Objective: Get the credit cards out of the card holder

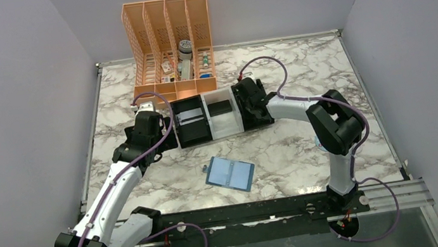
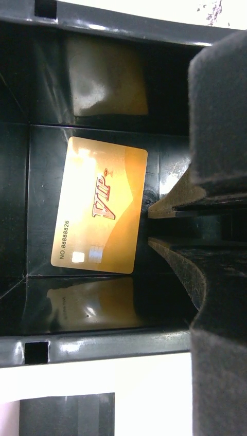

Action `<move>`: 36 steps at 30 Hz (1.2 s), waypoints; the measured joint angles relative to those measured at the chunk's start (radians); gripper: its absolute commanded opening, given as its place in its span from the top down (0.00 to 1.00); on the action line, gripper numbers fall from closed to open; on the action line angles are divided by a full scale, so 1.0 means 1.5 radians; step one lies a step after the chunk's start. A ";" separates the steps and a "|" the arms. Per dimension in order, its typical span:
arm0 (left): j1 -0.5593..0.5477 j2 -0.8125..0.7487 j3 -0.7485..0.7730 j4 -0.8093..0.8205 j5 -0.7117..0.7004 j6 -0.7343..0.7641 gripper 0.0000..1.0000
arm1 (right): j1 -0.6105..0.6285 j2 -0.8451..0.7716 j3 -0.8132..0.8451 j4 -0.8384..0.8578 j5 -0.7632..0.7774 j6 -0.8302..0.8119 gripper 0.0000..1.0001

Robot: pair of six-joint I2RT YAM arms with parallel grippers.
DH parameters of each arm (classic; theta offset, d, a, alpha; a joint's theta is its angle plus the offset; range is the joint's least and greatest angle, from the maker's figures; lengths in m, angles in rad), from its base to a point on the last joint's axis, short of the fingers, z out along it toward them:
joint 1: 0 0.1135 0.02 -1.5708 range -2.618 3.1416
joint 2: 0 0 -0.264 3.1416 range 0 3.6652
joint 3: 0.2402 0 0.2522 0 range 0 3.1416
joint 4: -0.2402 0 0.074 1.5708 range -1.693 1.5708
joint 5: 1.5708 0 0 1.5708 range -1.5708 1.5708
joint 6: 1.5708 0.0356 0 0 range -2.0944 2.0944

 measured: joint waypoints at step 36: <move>0.000 0.025 0.000 0.000 0.015 0.007 0.01 | -0.060 0.043 0.043 0.047 -0.087 -0.065 0.81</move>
